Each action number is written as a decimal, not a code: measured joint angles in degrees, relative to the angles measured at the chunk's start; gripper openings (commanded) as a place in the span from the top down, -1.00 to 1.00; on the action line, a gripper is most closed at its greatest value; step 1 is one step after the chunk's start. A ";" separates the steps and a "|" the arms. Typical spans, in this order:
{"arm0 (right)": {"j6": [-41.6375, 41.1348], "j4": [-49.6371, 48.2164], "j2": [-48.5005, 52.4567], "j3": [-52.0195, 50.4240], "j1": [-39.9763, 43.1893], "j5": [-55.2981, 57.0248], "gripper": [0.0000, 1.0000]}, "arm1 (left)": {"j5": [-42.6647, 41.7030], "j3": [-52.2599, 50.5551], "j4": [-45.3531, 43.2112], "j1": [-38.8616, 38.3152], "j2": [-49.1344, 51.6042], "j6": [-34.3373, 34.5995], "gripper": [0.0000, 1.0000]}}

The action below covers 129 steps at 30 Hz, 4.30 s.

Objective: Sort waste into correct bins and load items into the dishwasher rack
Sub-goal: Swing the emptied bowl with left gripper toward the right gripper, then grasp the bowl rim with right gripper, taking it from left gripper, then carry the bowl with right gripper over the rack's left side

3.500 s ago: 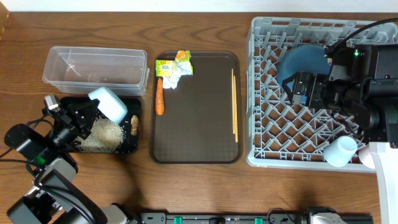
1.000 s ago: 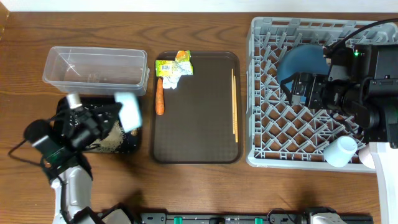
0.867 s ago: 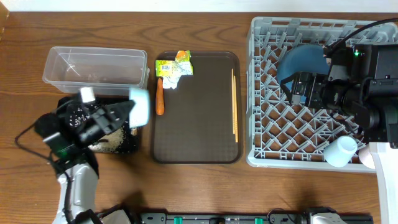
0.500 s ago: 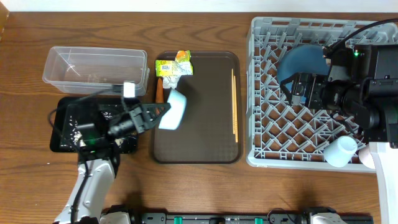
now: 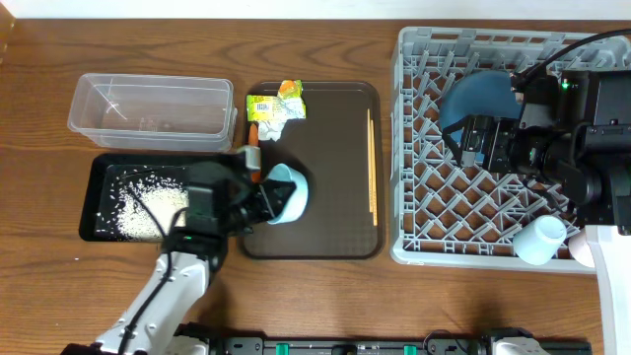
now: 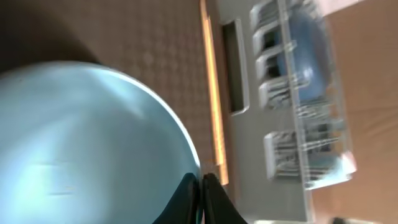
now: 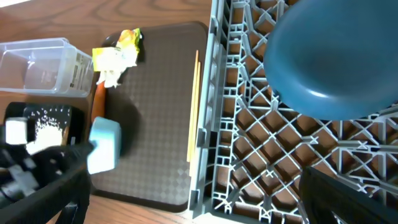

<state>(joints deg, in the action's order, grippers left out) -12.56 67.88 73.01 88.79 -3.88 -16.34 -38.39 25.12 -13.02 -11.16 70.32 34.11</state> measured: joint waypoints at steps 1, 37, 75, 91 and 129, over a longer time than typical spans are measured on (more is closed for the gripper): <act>0.00 0.00 0.00 0.00 0.02 0.02 -0.99 | 2.05 0.00 1.14 -1.68 0.00 -0.76 0.88; 0.33 -4.61 10.08 0.00 -14.88 -0.35 -0.50 | 27.21 11.56 31.91 -16.72 -9.57 -13.05 -0.40; -9.84 -21.97 49.48 -0.04 -39.32 12.00 0.97 | 42.58 26.10 67.10 -3.93 -30.80 -13.09 -0.58; -10.03 -12.28 46.14 1.57 -37.97 23.54 0.98 | 42.16 26.12 67.21 -3.91 -30.77 -13.11 -0.96; 18.18 -35.82 47.82 8.22 -27.04 103.60 0.98 | 42.12 26.12 67.21 -3.89 -30.73 -13.11 -0.96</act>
<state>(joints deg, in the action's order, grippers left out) 5.63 32.05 120.84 97.01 -30.92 87.26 3.73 51.24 54.19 -15.05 39.59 20.99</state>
